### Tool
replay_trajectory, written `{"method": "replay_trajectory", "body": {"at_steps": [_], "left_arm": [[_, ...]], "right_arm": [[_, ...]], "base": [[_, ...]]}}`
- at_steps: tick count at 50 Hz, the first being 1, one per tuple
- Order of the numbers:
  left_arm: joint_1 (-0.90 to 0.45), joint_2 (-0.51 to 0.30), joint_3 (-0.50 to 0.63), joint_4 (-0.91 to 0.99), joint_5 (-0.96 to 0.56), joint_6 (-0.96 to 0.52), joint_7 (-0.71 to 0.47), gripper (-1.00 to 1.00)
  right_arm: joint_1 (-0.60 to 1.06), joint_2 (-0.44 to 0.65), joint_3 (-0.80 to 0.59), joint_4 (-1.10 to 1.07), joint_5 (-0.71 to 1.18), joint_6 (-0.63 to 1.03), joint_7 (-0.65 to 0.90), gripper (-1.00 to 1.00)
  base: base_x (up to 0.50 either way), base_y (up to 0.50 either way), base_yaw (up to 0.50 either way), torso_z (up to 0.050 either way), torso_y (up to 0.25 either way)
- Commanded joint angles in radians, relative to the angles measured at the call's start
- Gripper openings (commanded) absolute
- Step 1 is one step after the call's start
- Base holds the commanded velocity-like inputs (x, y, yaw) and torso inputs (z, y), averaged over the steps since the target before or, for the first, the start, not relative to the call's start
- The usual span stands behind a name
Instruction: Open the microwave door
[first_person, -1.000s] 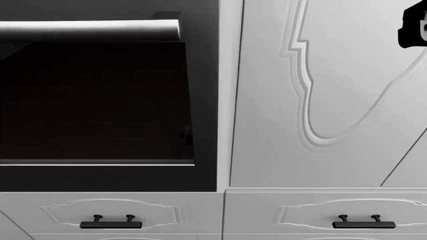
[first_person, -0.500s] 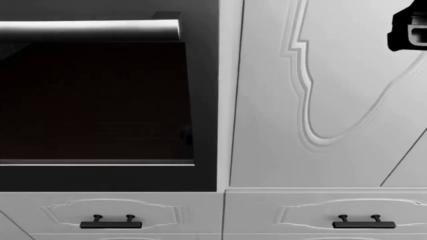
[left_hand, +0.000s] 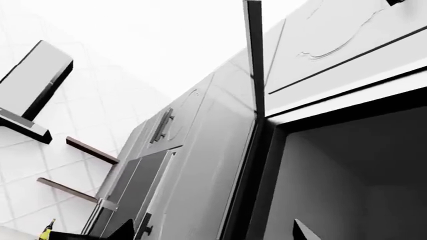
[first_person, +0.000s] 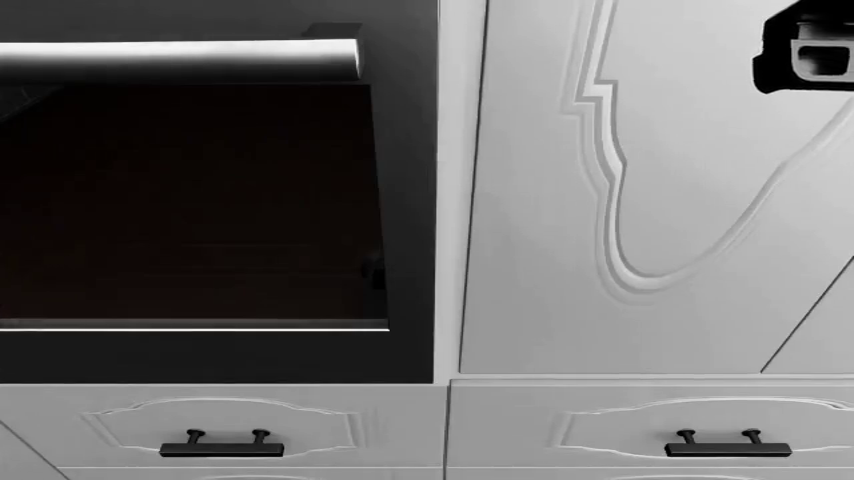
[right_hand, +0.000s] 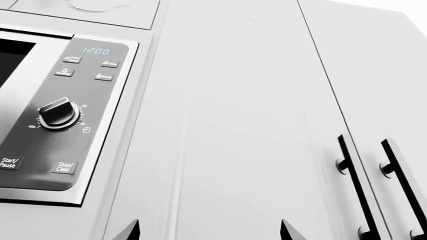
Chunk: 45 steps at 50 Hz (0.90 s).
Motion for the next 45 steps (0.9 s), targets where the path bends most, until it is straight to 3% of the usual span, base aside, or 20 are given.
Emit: {"method": "replay_trajectory", "body": {"at_steps": [1,21,45], "left_arm": [[-0.001,-0.088,-0.009,0.023,0.015,-0.036,0.021,1.00],[0.002,-0.241,0.027,-0.047,0.053,-0.072,0.095,1.00],[-0.135,-0.387,0.211,-0.240,0.198,-0.020,0.244,1.00]], "right_arm": [[0.013,-0.011,-0.015,0.003,-0.004,0.006,-0.002,1.00],[0.052,-0.031,-0.034,0.015,0.002,0.018,-0.009,1.00],[0.080,-0.053,-0.056,0.025,-0.001,0.023,-0.011,1.00]], "base": [[0.00,0.00,0.00,0.000,0.000],[0.00,0.00,0.00,0.000,0.000],[0.00,0.00,0.00,0.000,0.000]]}}
